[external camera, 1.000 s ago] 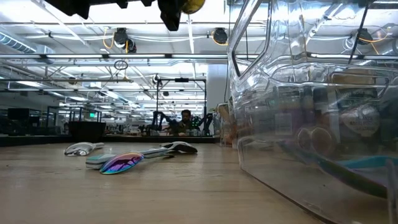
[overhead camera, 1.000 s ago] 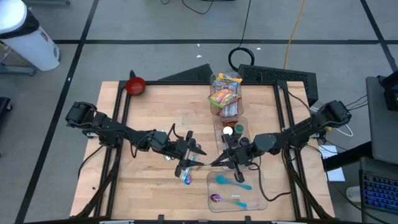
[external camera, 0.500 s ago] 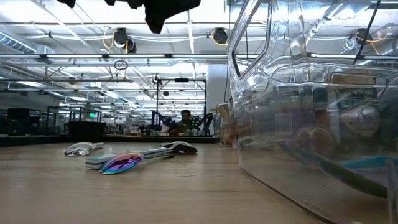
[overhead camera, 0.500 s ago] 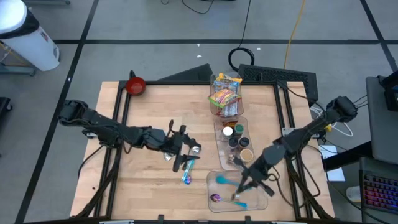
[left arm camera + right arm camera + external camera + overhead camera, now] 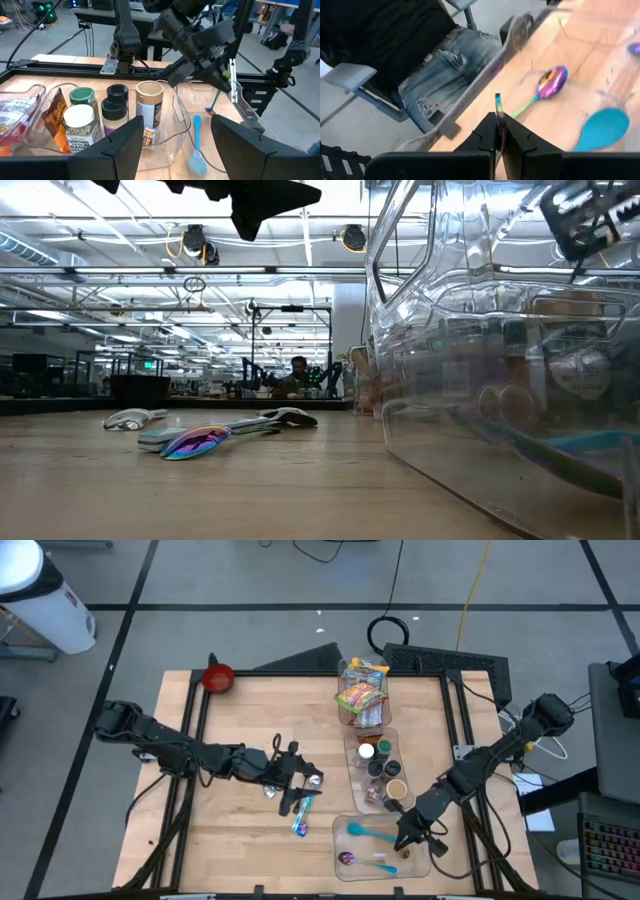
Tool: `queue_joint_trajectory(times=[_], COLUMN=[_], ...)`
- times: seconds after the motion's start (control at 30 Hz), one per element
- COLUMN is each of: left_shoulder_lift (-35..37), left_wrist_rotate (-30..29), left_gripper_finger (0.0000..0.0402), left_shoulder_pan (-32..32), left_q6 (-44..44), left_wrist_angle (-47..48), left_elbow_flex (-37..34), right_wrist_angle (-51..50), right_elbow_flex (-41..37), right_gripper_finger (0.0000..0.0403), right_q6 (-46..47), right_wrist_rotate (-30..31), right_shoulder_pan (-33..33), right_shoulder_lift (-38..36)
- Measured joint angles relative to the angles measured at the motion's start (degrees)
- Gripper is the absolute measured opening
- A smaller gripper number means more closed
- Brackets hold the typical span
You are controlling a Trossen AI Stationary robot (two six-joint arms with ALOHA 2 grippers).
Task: Pick & Place Food Item
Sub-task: Put the top purple spoon into the bottom transparent bin
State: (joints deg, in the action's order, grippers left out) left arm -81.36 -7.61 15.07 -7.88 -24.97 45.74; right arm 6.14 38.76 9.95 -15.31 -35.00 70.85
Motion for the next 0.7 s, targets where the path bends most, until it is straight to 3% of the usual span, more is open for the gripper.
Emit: queue_joint_trajectory(times=[0.37, 0.7], left_shoulder_lift=[0.0, 0.0], left_wrist_rotate=[0.0, 0.0], left_gripper_finger=[0.0241, 0.0241], left_shoulder_pan=[0.0, 0.0], left_q6=[0.0, -0.1], left_wrist_angle=[0.0, 0.0], left_elbow_flex=[0.0, 0.0], right_wrist_angle=[7.3, 14.4], right_elbow_flex=[-3.1, -3.1], right_gripper_finger=[0.0027, 0.0118], right_q6=[1.0, -6.1], right_wrist_rotate=[-2.9, -2.7], right_shoulder_pan=[0.0, 0.0], right_shoulder_lift=[0.0, 0.0])
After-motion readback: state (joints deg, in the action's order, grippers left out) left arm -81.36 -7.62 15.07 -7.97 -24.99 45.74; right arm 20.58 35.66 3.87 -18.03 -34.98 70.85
